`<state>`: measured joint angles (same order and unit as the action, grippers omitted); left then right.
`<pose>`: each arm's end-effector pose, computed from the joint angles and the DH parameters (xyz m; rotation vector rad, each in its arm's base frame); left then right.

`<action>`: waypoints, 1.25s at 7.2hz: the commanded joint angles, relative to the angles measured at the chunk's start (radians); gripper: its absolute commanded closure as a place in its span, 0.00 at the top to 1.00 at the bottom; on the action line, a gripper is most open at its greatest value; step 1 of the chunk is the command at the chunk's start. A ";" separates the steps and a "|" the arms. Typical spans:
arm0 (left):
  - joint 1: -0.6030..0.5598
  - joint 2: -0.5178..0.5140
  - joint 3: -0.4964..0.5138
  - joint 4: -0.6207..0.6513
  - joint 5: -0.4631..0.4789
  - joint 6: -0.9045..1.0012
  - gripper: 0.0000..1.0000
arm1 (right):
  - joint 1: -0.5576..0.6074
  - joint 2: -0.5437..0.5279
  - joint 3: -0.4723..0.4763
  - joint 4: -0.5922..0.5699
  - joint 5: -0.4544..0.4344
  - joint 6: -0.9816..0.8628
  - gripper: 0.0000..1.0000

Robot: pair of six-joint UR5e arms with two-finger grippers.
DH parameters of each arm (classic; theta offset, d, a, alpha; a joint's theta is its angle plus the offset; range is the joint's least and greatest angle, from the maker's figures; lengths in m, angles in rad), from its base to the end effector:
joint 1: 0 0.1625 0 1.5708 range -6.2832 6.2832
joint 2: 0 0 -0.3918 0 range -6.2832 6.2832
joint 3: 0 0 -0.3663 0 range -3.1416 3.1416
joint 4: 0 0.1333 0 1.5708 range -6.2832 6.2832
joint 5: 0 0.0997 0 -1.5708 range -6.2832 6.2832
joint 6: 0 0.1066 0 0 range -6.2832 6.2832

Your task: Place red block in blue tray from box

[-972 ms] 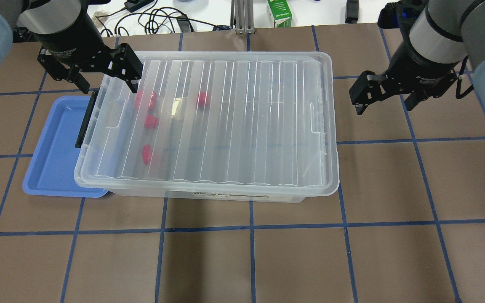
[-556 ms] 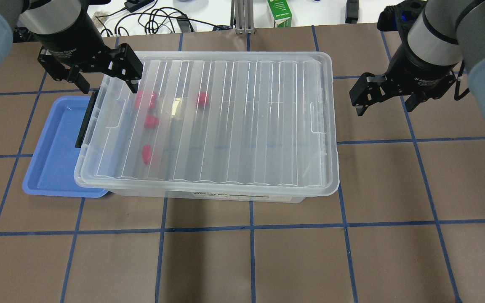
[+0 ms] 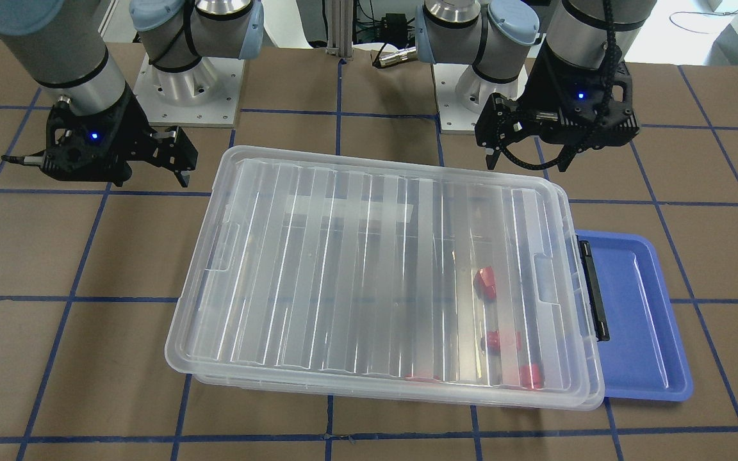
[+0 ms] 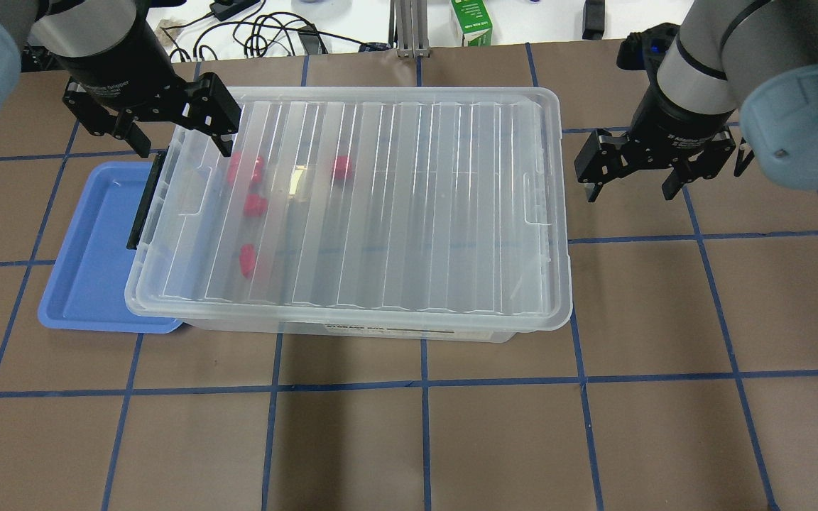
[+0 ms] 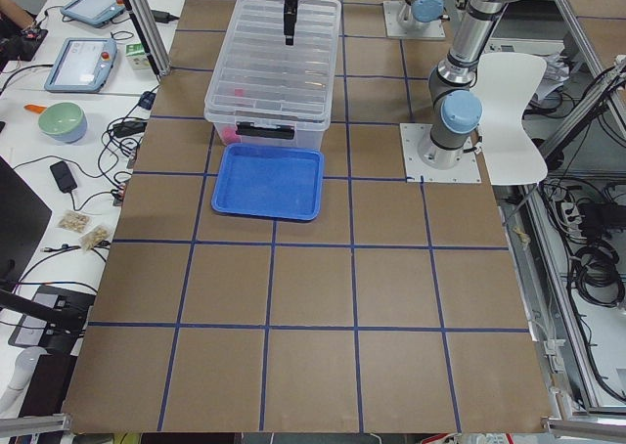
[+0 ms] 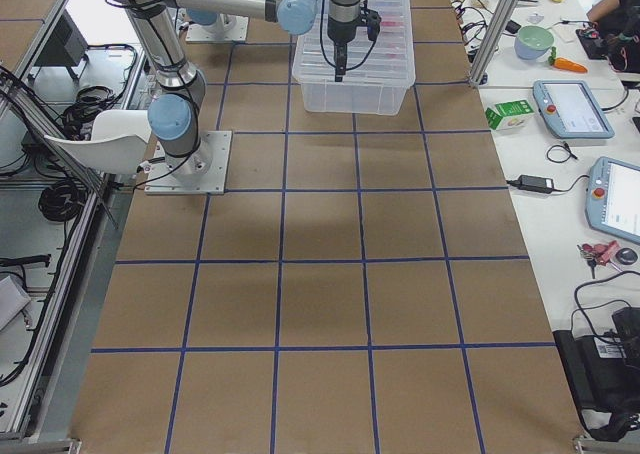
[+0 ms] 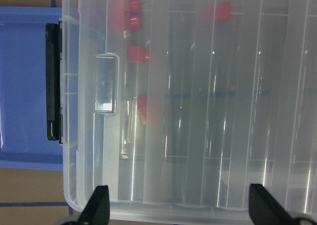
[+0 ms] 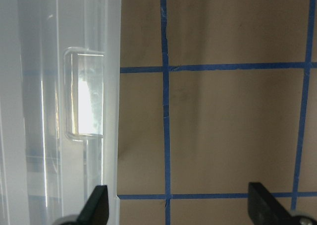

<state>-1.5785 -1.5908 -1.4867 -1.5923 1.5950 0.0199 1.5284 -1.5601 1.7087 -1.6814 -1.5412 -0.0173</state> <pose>-0.1344 -0.4765 0.4755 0.0422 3.1161 -0.0661 0.1167 -0.4674 0.3898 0.0399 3.1101 0.0577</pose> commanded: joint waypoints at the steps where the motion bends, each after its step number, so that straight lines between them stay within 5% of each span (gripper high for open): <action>1: 0.000 0.000 0.000 0.000 0.000 0.000 1.00 | 0.027 0.060 0.008 -0.128 0.006 0.031 1.00; 7: 0.000 -0.001 -0.003 0.000 -0.003 -0.001 1.00 | 0.047 0.169 0.009 -0.175 -0.014 0.010 1.00; 9: 0.000 -0.001 -0.004 0.000 -0.003 -0.002 1.00 | 0.044 0.169 0.009 -0.175 -0.098 -0.007 1.00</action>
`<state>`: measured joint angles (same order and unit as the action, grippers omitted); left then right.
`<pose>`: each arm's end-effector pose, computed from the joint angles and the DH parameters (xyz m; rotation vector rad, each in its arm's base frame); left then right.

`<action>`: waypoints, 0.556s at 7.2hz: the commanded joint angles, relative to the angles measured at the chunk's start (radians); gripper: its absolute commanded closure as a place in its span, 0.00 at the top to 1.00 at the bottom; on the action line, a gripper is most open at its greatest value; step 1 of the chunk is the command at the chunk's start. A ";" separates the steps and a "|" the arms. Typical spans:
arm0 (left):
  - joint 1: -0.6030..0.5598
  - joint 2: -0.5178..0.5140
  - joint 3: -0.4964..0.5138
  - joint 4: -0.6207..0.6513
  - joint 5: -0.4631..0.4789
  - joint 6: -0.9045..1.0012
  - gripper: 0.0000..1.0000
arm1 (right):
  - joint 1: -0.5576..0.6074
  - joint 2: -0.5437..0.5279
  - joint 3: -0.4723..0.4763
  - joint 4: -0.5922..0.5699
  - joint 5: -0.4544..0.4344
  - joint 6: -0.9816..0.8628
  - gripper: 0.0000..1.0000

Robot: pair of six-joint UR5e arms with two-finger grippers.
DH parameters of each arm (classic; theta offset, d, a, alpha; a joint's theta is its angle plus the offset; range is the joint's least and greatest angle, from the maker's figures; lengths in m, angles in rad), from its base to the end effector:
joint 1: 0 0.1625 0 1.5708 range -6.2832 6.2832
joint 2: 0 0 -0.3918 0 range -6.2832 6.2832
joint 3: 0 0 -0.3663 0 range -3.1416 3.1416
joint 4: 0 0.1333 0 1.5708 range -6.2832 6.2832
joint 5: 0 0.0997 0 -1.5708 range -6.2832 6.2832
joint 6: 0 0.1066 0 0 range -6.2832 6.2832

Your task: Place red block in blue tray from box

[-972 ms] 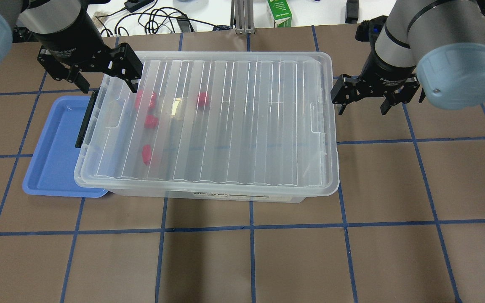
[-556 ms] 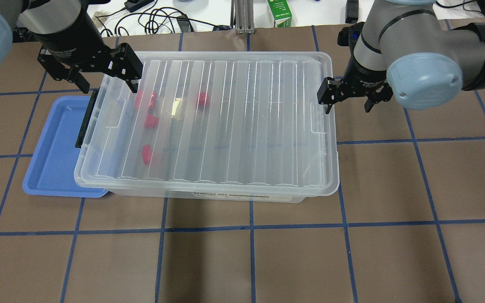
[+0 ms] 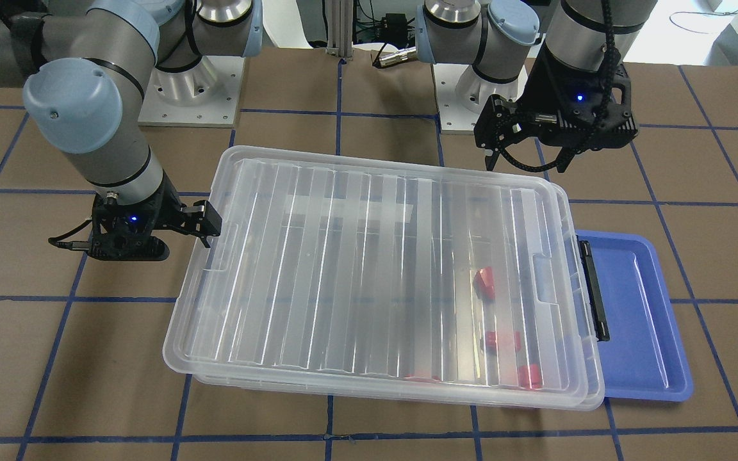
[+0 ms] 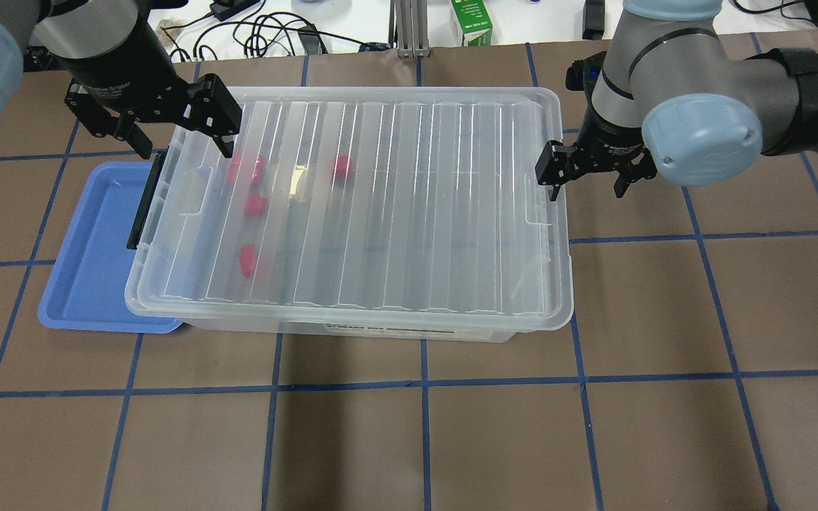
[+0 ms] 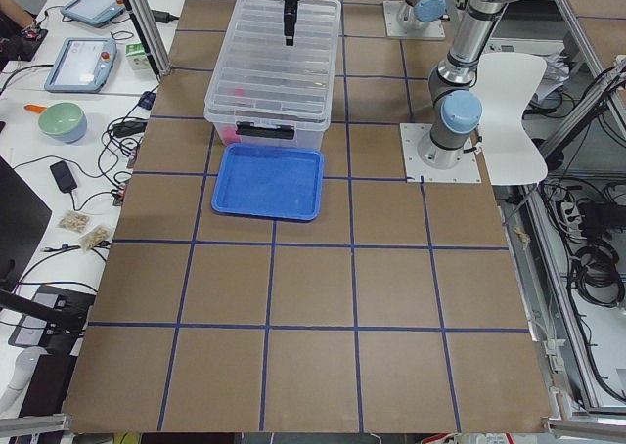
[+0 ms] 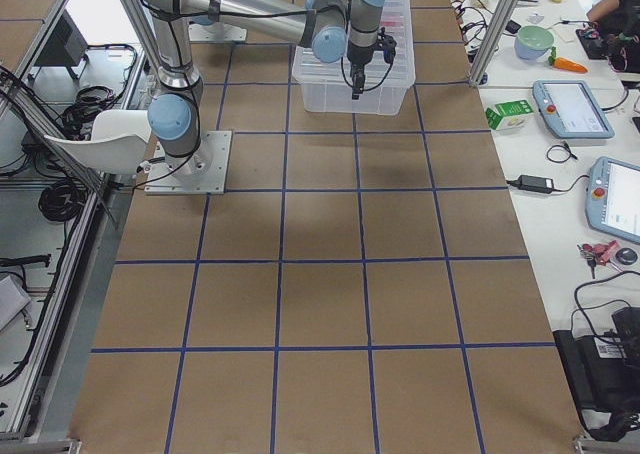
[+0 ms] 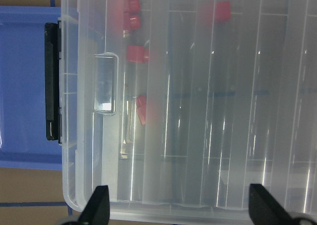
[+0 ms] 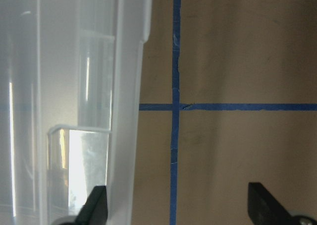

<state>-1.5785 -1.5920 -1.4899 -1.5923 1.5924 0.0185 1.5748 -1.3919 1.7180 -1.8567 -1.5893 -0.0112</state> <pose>-0.1347 -0.4766 0.4734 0.0402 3.1190 -0.0594 0.1334 -0.5115 0.3202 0.0243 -3.1225 -0.0629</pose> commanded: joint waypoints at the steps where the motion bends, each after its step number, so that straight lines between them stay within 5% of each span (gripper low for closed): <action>1: 0.000 0.000 -0.003 0.000 0.000 0.000 1.00 | -0.004 0.002 0.000 -0.005 -0.052 -0.050 1.00; 4: 0.000 0.000 -0.004 0.000 -0.002 0.000 1.00 | -0.031 0.001 -0.008 -0.004 -0.054 -0.055 1.00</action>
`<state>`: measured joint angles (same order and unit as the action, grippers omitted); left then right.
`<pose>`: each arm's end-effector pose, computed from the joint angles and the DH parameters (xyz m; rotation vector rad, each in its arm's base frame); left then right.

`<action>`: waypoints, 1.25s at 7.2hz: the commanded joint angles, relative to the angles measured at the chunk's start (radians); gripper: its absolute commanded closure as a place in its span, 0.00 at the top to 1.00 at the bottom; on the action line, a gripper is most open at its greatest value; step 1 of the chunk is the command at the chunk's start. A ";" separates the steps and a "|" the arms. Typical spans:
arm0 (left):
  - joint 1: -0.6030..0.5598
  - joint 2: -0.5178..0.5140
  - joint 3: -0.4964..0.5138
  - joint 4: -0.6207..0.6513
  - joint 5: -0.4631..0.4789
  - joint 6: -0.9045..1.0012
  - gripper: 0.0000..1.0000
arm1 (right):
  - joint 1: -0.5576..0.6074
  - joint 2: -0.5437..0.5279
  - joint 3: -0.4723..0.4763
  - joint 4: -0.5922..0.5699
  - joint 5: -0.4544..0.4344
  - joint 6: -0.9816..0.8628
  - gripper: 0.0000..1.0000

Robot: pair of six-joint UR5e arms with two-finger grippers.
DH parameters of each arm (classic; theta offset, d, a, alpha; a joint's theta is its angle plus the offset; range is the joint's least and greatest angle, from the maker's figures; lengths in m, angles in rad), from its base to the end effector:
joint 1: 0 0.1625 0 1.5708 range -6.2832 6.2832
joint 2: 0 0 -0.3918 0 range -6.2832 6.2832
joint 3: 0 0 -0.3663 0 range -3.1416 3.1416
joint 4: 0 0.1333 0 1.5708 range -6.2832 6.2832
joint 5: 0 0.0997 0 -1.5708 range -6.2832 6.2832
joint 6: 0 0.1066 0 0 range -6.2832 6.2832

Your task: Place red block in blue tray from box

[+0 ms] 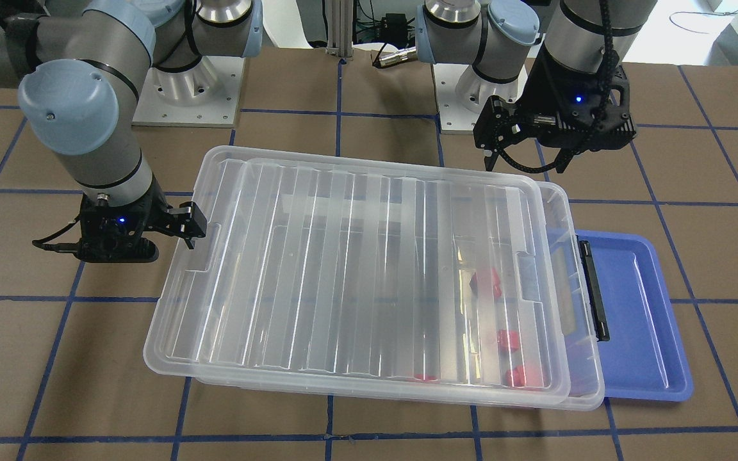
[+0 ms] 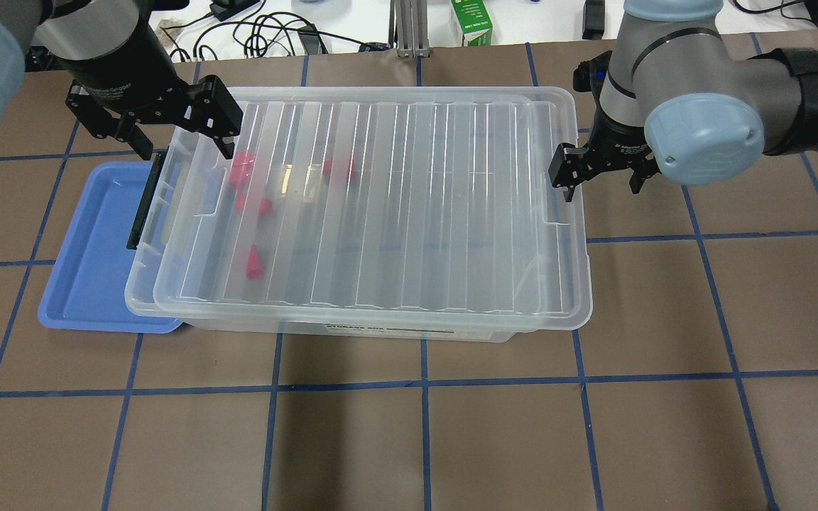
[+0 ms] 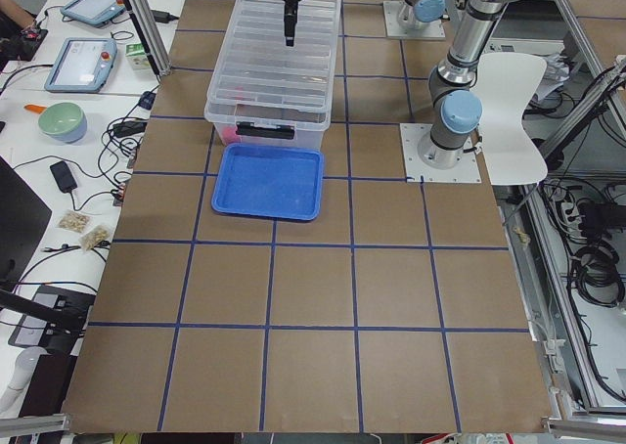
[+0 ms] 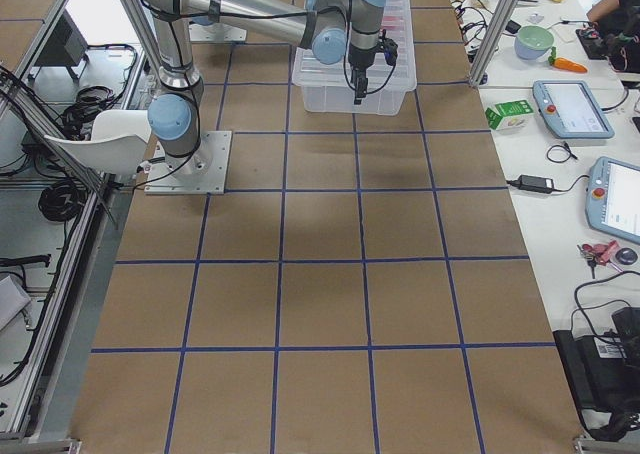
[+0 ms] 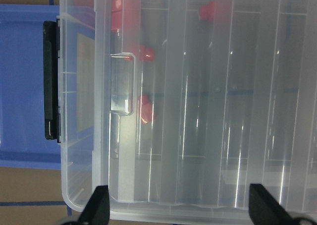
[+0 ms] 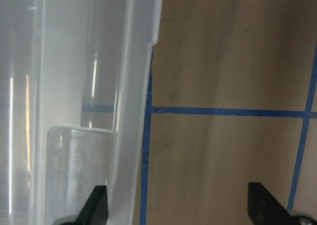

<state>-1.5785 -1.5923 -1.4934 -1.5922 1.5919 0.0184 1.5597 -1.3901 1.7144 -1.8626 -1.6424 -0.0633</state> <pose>-0.1347 -0.4764 0.4716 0.0401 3.1196 -0.0536 0.1200 -0.5152 0.3217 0.0819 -3.0697 -0.0540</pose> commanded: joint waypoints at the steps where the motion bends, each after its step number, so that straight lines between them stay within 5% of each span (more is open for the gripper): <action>1: 0.000 0.000 -0.001 0.000 0.000 0.000 1.00 | -0.033 -0.001 -0.001 0.005 -0.002 -0.009 1.00; 9: 0.000 0.000 0.001 0.000 -0.001 0.000 1.00 | -0.164 -0.010 -0.006 0.007 -0.017 -0.233 1.00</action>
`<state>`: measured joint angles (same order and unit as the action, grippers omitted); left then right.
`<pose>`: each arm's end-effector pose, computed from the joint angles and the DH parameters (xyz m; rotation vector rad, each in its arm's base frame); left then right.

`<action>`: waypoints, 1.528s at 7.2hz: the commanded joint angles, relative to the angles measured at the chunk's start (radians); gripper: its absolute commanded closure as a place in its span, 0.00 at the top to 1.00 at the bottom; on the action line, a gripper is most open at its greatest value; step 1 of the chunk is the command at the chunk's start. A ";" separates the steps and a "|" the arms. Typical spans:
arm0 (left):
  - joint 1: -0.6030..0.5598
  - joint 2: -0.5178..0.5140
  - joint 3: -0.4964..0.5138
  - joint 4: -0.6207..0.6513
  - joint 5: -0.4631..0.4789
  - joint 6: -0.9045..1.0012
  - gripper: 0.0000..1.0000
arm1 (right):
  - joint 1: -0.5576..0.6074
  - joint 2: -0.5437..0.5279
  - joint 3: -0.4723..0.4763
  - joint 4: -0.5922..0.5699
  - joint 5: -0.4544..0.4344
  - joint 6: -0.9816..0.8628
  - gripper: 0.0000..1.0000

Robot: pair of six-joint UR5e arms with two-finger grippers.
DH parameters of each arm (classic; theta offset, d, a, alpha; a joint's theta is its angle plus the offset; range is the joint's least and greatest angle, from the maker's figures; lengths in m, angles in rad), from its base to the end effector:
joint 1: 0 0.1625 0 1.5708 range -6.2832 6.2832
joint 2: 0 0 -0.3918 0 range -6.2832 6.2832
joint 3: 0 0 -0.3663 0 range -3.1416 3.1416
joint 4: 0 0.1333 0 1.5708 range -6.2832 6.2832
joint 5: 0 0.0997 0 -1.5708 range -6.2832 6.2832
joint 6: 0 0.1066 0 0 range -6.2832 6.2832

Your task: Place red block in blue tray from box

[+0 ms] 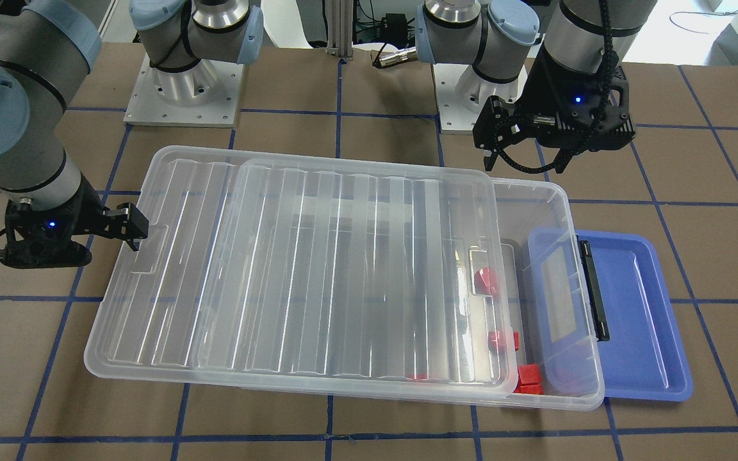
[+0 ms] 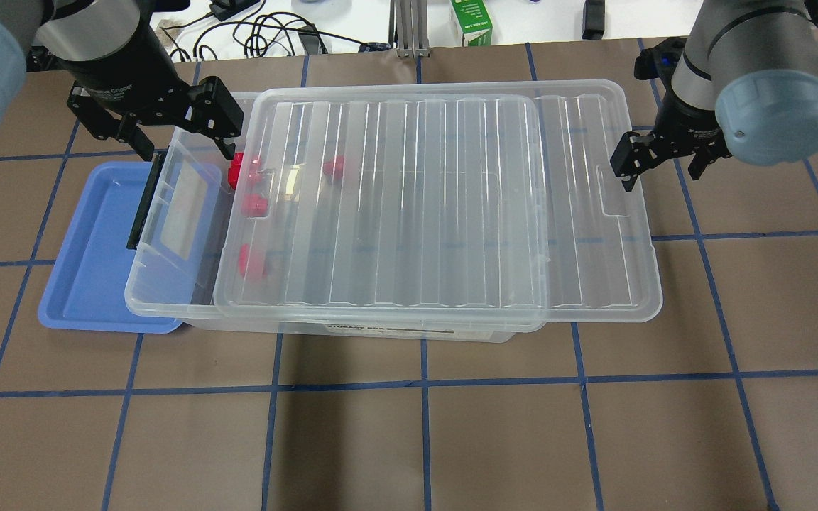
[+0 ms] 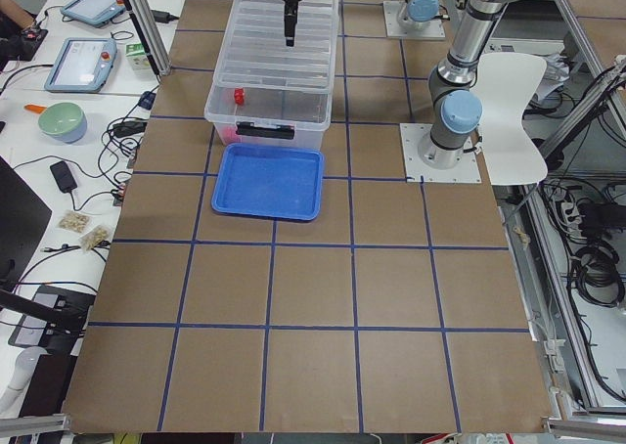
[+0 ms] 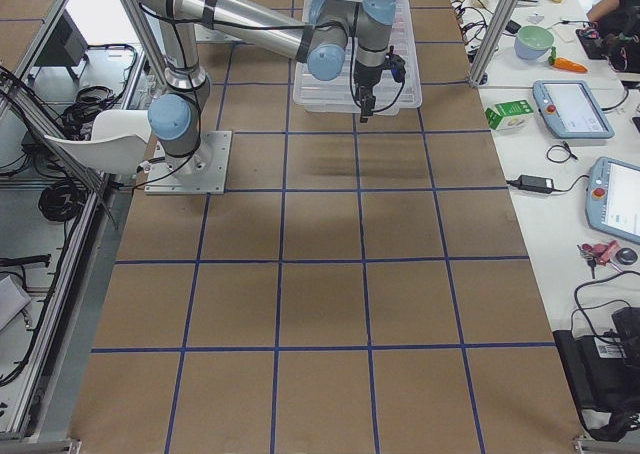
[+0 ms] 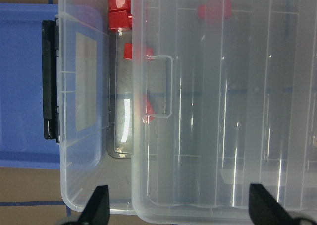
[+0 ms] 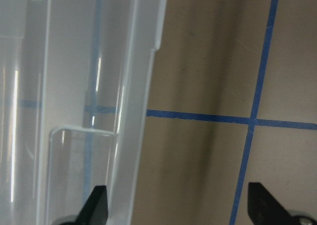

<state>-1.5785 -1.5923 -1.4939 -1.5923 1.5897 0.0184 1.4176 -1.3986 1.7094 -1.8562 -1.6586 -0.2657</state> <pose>-0.1350 -0.4764 0.4713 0.0402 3.1218 -0.0527 0.0442 -0.5258 0.3278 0.1738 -3.0553 -0.0660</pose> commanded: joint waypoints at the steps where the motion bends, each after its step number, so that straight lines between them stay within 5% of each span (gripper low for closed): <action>1: 0.000 0.000 0.003 0.000 -0.002 0.000 1.00 | -0.029 -0.002 -0.001 0.000 -0.001 -0.045 1.00; 11: 0.000 0.000 0.001 0.002 -0.005 0.000 1.00 | -0.132 -0.003 -0.007 -0.003 -0.046 -0.245 1.00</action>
<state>-1.5785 -1.5923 -1.4921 -1.5919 1.5848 0.0184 1.2885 -1.4000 1.7044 -1.8619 -1.7069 -0.5069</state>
